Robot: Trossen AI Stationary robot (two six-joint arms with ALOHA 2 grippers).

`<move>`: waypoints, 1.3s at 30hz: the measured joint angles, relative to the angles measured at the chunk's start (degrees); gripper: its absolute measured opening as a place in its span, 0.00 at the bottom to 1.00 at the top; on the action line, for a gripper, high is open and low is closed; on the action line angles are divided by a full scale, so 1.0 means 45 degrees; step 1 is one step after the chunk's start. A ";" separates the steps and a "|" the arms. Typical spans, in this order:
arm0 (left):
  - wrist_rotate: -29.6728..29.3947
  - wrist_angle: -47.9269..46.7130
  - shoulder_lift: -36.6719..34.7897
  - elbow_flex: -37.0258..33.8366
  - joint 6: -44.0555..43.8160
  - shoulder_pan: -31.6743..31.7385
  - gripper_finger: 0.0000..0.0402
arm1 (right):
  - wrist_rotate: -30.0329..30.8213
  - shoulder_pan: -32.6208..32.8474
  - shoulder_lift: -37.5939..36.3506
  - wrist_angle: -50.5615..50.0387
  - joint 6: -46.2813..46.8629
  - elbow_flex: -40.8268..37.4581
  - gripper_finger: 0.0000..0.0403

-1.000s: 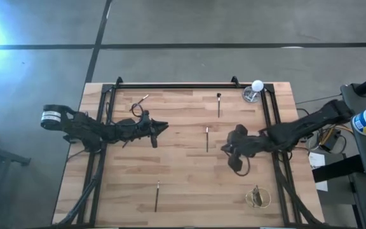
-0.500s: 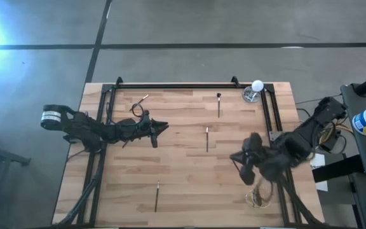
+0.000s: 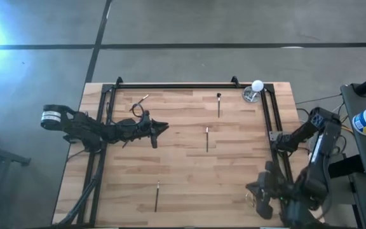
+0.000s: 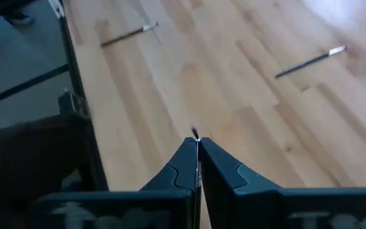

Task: Pick & Place Makeup Brushes
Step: Put the liner brush into the makeup brush holder, then put the eyeshadow brush into the makeup brush holder

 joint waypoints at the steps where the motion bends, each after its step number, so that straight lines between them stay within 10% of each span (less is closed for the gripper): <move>1: 0.0090 0.0000 0.0000 0.0000 -0.0002 0.0000 0.17 | 0.0073 0.0236 0.0169 -0.0041 0.0350 -0.0083 0.02; 14: 0.0162 -0.0668 0.0003 0.0000 -0.0343 -0.0015 0.17 | 0.1008 0.1888 0.1636 -0.0920 0.3624 -0.1953 0.02; 39: 0.0155 -0.0758 0.0003 0.0000 -0.0546 -0.0019 0.17 | -0.1127 0.1924 0.1490 -0.0149 0.3695 -0.2330 0.15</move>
